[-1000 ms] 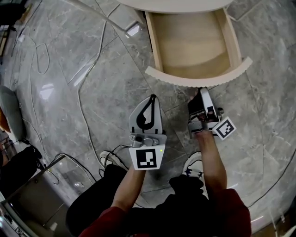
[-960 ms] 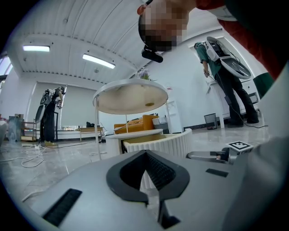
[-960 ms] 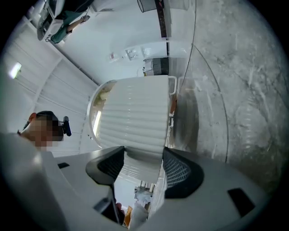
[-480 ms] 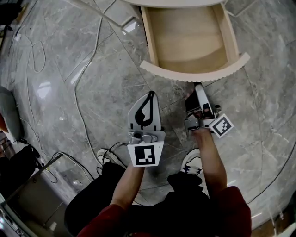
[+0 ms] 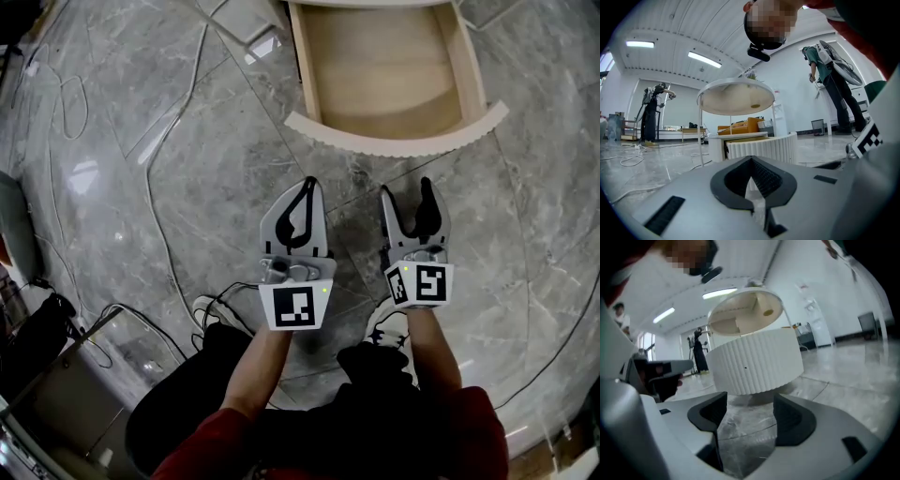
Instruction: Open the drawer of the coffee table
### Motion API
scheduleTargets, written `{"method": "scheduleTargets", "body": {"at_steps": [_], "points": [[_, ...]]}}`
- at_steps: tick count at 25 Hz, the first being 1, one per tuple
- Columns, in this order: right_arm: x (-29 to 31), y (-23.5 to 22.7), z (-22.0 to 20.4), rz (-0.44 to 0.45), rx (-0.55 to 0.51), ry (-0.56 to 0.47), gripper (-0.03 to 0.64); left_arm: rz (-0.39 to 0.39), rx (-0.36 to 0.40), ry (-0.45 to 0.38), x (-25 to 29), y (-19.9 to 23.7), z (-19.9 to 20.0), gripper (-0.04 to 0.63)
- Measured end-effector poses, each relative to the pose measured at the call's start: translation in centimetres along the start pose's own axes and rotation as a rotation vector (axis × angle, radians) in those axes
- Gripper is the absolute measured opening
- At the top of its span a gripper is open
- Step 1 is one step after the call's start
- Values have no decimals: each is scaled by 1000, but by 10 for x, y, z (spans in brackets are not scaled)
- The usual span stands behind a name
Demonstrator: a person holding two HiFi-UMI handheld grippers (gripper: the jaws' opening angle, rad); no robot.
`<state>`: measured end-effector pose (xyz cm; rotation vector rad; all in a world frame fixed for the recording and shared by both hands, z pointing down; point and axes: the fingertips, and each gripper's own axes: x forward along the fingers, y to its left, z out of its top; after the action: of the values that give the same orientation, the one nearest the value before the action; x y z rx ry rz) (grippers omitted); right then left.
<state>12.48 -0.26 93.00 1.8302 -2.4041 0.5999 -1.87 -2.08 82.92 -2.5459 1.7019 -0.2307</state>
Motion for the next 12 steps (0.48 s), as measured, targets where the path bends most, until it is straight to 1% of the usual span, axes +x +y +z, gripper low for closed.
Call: {"method": "scheduleTargets", "body": {"at_steps": [1, 2, 3, 7, 12], "points": [[-2, 4, 1, -15, -89, 1, 295, 4, 0, 3, -1, 1, -1, 12], [-3, 8, 2, -21, -141, -3, 295, 10, -1, 6, -1, 3, -3, 12], [-4, 10, 4, -25, -165, -9, 295, 14, -3, 9, -2, 4, -5, 12], [-6, 7, 9, -50, -190, -27, 295, 22, -13, 16, -3, 8, -11, 12], [-9, 6, 19, -75, -198, -52, 290, 24, -19, 15, -6, 13, -14, 12]]}}
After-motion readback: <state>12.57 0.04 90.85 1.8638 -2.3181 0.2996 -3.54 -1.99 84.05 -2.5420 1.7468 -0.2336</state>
